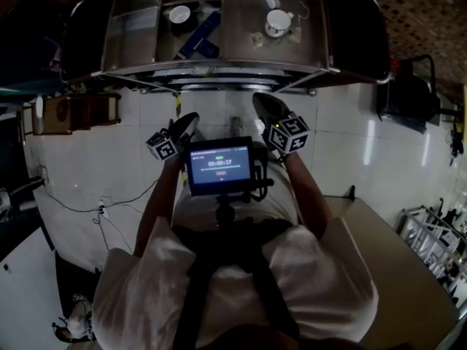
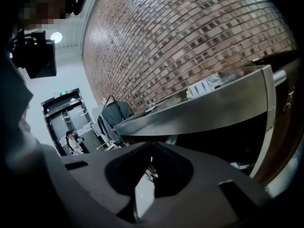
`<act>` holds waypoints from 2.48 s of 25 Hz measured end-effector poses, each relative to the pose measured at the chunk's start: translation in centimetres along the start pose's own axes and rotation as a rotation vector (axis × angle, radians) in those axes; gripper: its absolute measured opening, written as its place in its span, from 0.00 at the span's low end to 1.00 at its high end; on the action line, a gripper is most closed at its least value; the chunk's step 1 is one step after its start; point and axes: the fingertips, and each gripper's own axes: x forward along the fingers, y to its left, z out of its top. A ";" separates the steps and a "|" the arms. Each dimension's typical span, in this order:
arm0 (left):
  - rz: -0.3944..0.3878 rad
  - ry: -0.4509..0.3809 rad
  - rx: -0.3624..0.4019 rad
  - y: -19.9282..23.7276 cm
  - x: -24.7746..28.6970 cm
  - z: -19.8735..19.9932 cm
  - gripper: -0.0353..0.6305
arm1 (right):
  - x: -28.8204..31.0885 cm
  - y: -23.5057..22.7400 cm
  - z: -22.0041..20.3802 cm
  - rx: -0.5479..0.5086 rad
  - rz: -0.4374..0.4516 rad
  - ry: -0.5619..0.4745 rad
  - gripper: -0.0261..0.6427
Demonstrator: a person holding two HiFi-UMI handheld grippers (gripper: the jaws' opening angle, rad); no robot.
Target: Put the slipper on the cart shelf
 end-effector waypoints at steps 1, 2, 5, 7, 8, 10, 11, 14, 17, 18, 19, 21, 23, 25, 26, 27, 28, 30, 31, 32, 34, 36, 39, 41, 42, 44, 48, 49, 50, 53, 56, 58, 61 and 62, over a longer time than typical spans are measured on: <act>0.011 -0.009 0.014 -0.1 -0.3 0.4 0.10 | -0.1 0.3 0.1 -0.019 0.006 -0.004 0.07; 0.019 -0.018 0.028 -0.3 -0.4 0.9 0.10 | -0.3 0.4 0.2 -0.038 0.010 -0.008 0.07; 0.045 -0.032 0.067 -1.0 -0.8 2.0 0.10 | -0.9 0.6 0.0 -0.086 0.014 -0.013 0.07; 0.064 -0.030 0.096 -1.1 -1.0 2.5 0.10 | -1.3 0.6 -0.3 -0.110 0.019 -0.012 0.08; 0.074 -0.028 0.114 -1.2 -1.2 2.8 0.10 | -1.3 0.6 -0.6 -0.122 0.023 -0.010 0.10; 0.098 -0.023 0.153 -0.7 -1.7 3.0 0.10 | -1.1 0.5 -1.3 -0.139 0.029 -0.001 0.10; 0.114 -0.020 0.168 0.1 -2.2 2.8 0.10 | -1.0 0.4 -1.7 -0.140 0.029 0.004 0.11; 0.163 -0.024 0.179 2.8 -3.7 1.8 0.10 | -0.7 0.2 -2.2 -0.122 0.027 0.015 0.12; 0.199 -0.045 0.171 4.0 -5.3 2.1 0.10 | -0.2 0.4 -2.5 -0.098 0.024 0.018 0.17; 0.208 -0.053 0.166 4.3 -5.8 2.3 0.10 | 0.1 0.4 -2.6 -0.085 0.019 0.018 0.18; 0.214 -0.061 0.160 4.6 -6.3 2.4 0.10 | 0.4 0.4 -2.6 -0.073 0.013 0.016 0.18; 0.220 -0.073 0.152 5.1 -7.3 2.9 0.10 | 1.1 0.7 -2.5 -0.056 0.000 0.009 0.18; 0.225 -0.077 0.145 5.7 -8.2 3.3 0.10 | 1.8 1.0 -2.6 -0.044 -0.016 0.001 0.18; 0.240 -0.069 0.137 6.8 -9.3 3.3 0.10 | 2.4 1.0 -3.3 -0.032 -0.039 0.002 0.18; 0.250 -0.062 0.132 7.5 -9.9 3.2 0.10 | 2.7 1.0 -3.8 -0.028 -0.052 0.007 0.18; 0.258 -0.056 0.127 8.3 -10.5 3.2 0.10 | 3.1 1.0 -4.4 -0.027 -0.066 0.015 0.18; 0.263 -0.051 0.122 9.1 -11.1 3.3 0.10 | 3.5 1.2 -4.8 -0.028 -0.079 0.023 0.18; 0.266 -0.049 0.116 10.7 -12.6 4.1 0.10 | 4.9 2.1 -5.6 -0.035 -0.100 0.037 0.18; 0.266 -0.051 0.115 11.5 -13.3 4.7 0.10 | 5.6 2.6 -5.9 -0.039 -0.109 0.042 0.18; 0.265 -0.053 0.115 12.0 -13.9 5.3 0.10 | 6.2 3.1 -6.0 -0.041 -0.117 0.046 0.18; 0.261 -0.057 0.116 12.3 -14.1 6.4 0.10 | 6.7 3.4 -5.9 -0.044 -0.131 0.049 0.18; 0.255 -0.058 0.118 12.1 -13.8 6.9 0.10 | 6.7 3.3 -5.7 -0.045 -0.145 0.049 0.18; 0.245 -0.053 0.123 12.0 -13.2 7.3 0.10 | 6.6 3.0 -5.5 -0.035 -0.168 0.042 0.18; 0.237 -0.048 0.125 12.0 -13.0 7.7 0.10 | 6.7 2.9 -5.4 -0.017 -0.179 0.034 0.18; 0.234 -0.047 0.125 12.1 -12.9 7.9 0.10 | 6.9 2.9 -5.4 -0.009 -0.182 0.030 0.18; 0.230 -0.047 0.120 12.3 -13.0 8.2 0.10 | 7.0 2.9 -5.5 0.009 -0.190 0.026 0.18; 0.224 -0.047 0.101 12.7 -13.1 8.2 0.10 | 6.9 2.2 -6.1 0.060 -0.227 0.033 0.17; 0.223 -0.045 0.097 12.9 -13.4 8.3 0.10 | 7.1 2.2 -6.4 0.056 -0.238 0.036 0.17; 0.223 -0.044 0.093 13.1 -13.7 8.4 0.10 | 7.3 2.3 -6.6 0.047 -0.246 0.040 0.17; 0.228 -0.043 0.081 13.4 -14.0 8.3 0.10 | 7.6 2.5 -6.7 0.042 -0.252 0.045 0.17; 0.234 -0.039 0.077 13.0 -13.5 7.7 0.10 | 7.2 2.1 -6.5 0.073 -0.251 0.045 0.17; 0.234 -0.034 0.073 13.3 -13.9 7.9 0.10 | 7.8 2.5 -6.7 0.100 -0.245 0.047 0.17; 0.234 -0.030 0.066 13.6 -14.2 8.2 0.10 | 8.8 3.0 -7.1 0.126 -0.228 0.052 0.17; 0.235 -0.030 0.065 13.7 -14.3 8.3 0.10 | 9.2 3.1 -7.3 0.132 -0.221 0.054 0.17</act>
